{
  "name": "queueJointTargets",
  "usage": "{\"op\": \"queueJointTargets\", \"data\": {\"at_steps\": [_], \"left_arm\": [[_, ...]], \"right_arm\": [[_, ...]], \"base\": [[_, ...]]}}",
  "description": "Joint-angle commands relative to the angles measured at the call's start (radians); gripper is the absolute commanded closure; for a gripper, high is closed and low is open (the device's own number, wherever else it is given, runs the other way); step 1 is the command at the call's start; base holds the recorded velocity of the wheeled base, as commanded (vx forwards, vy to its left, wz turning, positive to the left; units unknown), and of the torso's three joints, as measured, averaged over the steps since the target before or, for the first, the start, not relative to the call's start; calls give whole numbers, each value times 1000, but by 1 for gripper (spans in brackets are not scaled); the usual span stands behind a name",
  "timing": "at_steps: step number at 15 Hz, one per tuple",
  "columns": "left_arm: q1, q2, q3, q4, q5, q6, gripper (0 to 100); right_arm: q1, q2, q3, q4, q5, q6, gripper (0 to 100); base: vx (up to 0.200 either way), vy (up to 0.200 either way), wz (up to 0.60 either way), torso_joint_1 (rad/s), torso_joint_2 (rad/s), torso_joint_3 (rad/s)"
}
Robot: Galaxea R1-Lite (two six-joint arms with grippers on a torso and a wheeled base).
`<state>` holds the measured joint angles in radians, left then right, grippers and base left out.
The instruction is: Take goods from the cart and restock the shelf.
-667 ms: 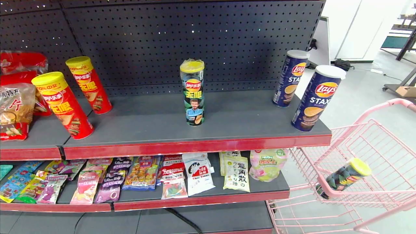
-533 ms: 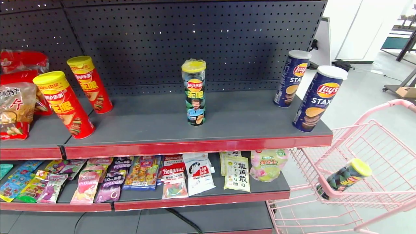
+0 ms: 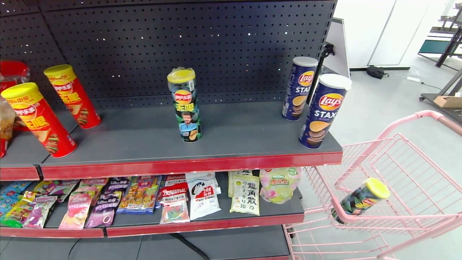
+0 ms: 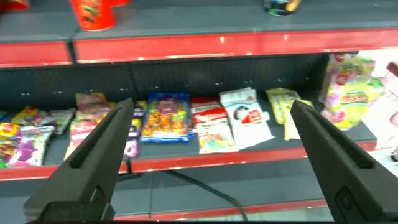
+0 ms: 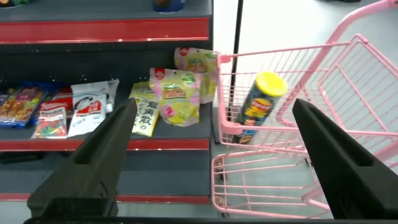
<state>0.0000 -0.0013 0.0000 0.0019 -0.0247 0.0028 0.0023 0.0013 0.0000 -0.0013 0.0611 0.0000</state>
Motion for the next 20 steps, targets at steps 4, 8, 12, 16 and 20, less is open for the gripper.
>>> {"op": "queueJointTargets", "data": {"at_steps": [4, 8, 12, 16, 20], "left_arm": [[0, 1, 0, 0, 0, 0, 0], [0, 1, 0, 0, 0, 0, 0], [0, 1, 0, 0, 0, 0, 0], [0, 1, 0, 0, 0, 0, 0], [0, 1, 0, 0, 0, -1, 0]], "right_arm": [[1, 0, 0, 0, 0, 0, 0], [1, 0, 0, 0, 0, 0, 0], [1, 0, 0, 0, 0, 0, 0], [1, 0, 0, 0, 0, 0, 0], [1, 0, 0, 0, 0, 0, 0]], "base": [[0, -200, 0, 2, 4, 2], [0, -200, 0, 1, 0, 2], [0, -200, 0, 5, 2, 2], [0, -50, 0, 1, 1, 1], [150, 0, 0, 1, -1, -1]]}}
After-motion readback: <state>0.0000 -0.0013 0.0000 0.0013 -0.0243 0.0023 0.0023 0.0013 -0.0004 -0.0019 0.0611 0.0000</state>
